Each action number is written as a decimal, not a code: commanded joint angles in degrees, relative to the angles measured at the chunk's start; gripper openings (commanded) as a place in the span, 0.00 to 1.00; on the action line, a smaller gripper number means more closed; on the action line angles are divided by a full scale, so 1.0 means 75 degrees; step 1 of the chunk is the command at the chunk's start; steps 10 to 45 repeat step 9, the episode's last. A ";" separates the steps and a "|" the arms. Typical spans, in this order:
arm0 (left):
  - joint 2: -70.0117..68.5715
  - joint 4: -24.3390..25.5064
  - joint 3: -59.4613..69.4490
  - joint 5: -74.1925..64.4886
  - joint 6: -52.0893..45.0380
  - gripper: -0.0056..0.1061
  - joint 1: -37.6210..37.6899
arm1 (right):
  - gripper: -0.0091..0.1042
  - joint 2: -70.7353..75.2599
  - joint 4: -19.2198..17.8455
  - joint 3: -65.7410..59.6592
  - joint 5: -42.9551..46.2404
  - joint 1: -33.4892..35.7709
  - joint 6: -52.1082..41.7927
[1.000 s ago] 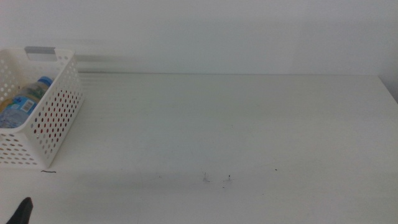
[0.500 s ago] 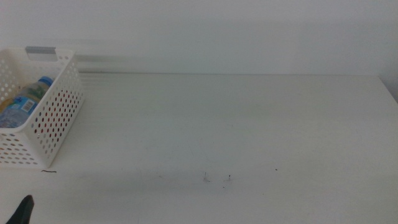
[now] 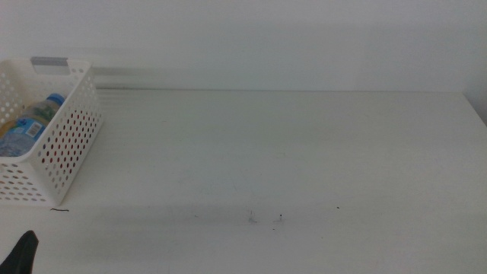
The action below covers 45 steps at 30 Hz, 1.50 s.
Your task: Use arms to grab the bottles and put them into the dustbin to the left of the table.
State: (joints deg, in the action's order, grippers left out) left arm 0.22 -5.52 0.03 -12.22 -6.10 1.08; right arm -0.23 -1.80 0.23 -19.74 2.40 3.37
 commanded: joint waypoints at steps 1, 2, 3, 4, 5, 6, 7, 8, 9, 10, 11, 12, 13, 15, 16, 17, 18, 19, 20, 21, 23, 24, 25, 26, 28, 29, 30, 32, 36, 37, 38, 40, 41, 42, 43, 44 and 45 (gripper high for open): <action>-0.0030 0.0115 -0.0003 0.0117 0.0050 0.89 0.0019 | 0.89 0.0031 -0.0032 -0.0031 0.0054 -0.0017 -0.0052; -0.0030 0.0178 -0.0003 0.0117 0.0050 0.89 0.0019 | 0.89 0.0031 -0.0032 -0.0031 0.0054 -0.0017 -0.0052; -0.0030 0.0263 -0.0003 0.0117 0.0050 0.89 0.0019 | 0.89 0.0031 -0.0032 -0.0031 0.0054 -0.0017 -0.0052; -0.0030 0.0318 -0.0003 0.0117 0.0050 0.89 0.0019 | 0.89 0.0031 -0.0032 -0.0031 0.0054 -0.0017 -0.0052; -0.0030 0.0356 -0.0003 0.0117 0.0050 0.89 0.0019 | 0.89 0.0031 -0.0032 -0.0031 0.0054 -0.0017 -0.0052; -0.0030 0.0356 -0.0003 0.0117 0.0050 0.89 0.0019 | 0.89 0.0031 -0.0032 -0.0031 0.0054 -0.0017 -0.0052; -0.0030 0.0356 -0.0003 0.0117 0.0050 0.89 0.0019 | 0.89 0.0031 -0.0032 -0.0031 0.0054 -0.0017 -0.0052; -0.0030 0.0353 -0.0003 0.0117 0.0013 0.89 0.0019 | 0.89 0.0031 -0.0032 -0.0031 0.0054 -0.0017 -0.0052; -0.0030 0.0353 -0.0003 0.0117 0.0012 0.89 0.0005 | 0.89 0.0031 -0.0032 -0.0031 0.0054 -0.0017 -0.0052; -0.0030 0.0353 -0.0003 0.0117 0.0012 0.89 0.0005 | 0.89 0.0031 -0.0032 -0.0031 0.0054 -0.0017 -0.0052; -0.0030 0.0353 -0.0003 0.0117 0.0012 0.89 0.0005 | 0.89 0.0031 -0.0032 -0.0031 0.0054 -0.0017 -0.0052; -0.0030 0.0353 -0.0003 0.0117 0.0012 0.89 0.0005 | 0.89 0.0031 -0.0032 -0.0031 0.0054 -0.0017 -0.0052; -0.0030 0.0353 -0.0003 0.0117 0.0012 0.89 0.0005 | 0.89 0.0031 -0.0032 -0.0031 0.0054 -0.0017 -0.0052; -0.0030 0.0353 -0.0003 0.0117 0.0012 0.89 0.0005 | 0.89 0.0031 -0.0032 -0.0031 0.0054 -0.0017 -0.0052; -0.0030 0.0353 -0.0003 0.0117 0.0012 0.89 0.0005 | 0.89 0.0031 -0.0032 -0.0031 0.0054 -0.0017 -0.0052; -0.0030 0.0353 -0.0003 0.0117 0.0012 0.89 0.0005 | 0.89 0.0031 -0.0032 -0.0031 0.0054 -0.0017 -0.0052; -0.0030 0.0353 -0.0003 0.0117 0.0012 0.89 0.0005 | 0.89 0.0031 -0.0032 -0.0031 0.0054 -0.0017 -0.0052; -0.0030 0.0353 -0.0003 0.0117 0.0012 0.89 0.0005 | 0.89 0.0031 -0.0032 -0.0031 0.0054 -0.0017 -0.0052; -0.0030 0.0353 -0.0003 0.0117 0.0012 0.89 0.0005 | 0.89 0.0031 -0.0032 -0.0031 0.0054 -0.0017 -0.0052; -0.0030 0.0353 -0.0003 0.0117 0.0012 0.89 0.0005 | 0.89 0.0031 -0.0032 -0.0031 0.0054 -0.0017 -0.0052; -0.0030 0.0353 -0.0003 0.0117 0.0012 0.89 0.0005 | 0.89 0.0031 -0.0032 -0.0031 0.0054 -0.0017 -0.0052; -0.0030 0.0353 -0.0003 0.0117 0.0012 0.89 0.0005 | 0.89 0.0031 -0.0032 -0.0031 0.0054 -0.0017 -0.0052; -0.0030 0.0353 -0.0003 0.0117 0.0012 0.89 0.0005 | 0.89 0.0031 -0.0032 -0.0031 0.0054 -0.0017 -0.0052; -0.0030 0.0353 -0.0003 0.0117 0.0012 0.89 0.0005 | 0.89 0.0031 -0.0032 -0.0031 0.0054 -0.0017 -0.0052; -0.0030 0.0353 -0.0003 0.0117 0.0012 0.89 0.0005 | 0.89 0.0031 -0.0032 -0.0031 0.0054 -0.0017 -0.0052; -0.0030 0.0353 -0.0003 0.0117 0.0012 0.89 0.0005 | 0.89 0.0031 -0.0032 -0.0031 0.0054 -0.0017 -0.0052; -0.0030 0.0353 -0.0003 0.0117 0.0012 0.89 0.0005 | 0.89 0.0031 -0.0032 -0.0031 0.0054 -0.0017 -0.0052; -0.0030 0.0353 -0.0003 0.0117 0.0012 0.89 0.0005 | 0.89 0.0031 -0.0032 -0.0031 0.0054 -0.0017 -0.0052; -0.0030 0.0353 -0.0003 0.0117 0.0012 0.89 0.0005 | 0.89 0.0031 -0.0032 -0.0031 0.0054 -0.0017 -0.0052; -0.0030 0.0353 -0.0003 0.0117 0.0012 0.89 0.0005 | 0.89 0.0031 -0.0032 -0.0031 0.0054 -0.0017 -0.0052; -0.0030 0.0353 -0.0003 0.0117 0.0012 0.89 0.0005 | 0.89 0.0031 -0.0032 -0.0031 0.0054 -0.0017 -0.0052; -0.0030 0.0353 -0.0003 0.0117 0.0012 0.89 0.0005 | 0.89 0.0031 -0.0032 -0.0031 0.0054 -0.0017 -0.0052; -0.0030 0.0353 -0.0003 0.0117 0.0012 0.89 0.0005 | 0.89 0.0031 -0.0032 -0.0031 0.0054 -0.0017 -0.0052; -0.0030 0.0353 -0.0003 0.0117 0.0012 0.89 0.0005 | 0.89 0.0031 -0.0032 -0.0031 0.0054 -0.0017 -0.0052; -0.0030 0.0353 -0.0003 0.0117 0.0012 0.89 0.0005 | 0.89 0.0031 -0.0032 -0.0031 0.0054 -0.0017 -0.0052; -0.0030 0.0353 -0.0003 0.0117 0.0012 0.89 0.0005 | 0.89 0.0031 -0.0032 -0.0031 0.0054 -0.0017 -0.0052; -0.0030 0.0353 -0.0003 0.0117 0.0012 0.89 0.0005 | 0.89 0.0031 -0.0032 -0.0031 0.0054 -0.0017 -0.0052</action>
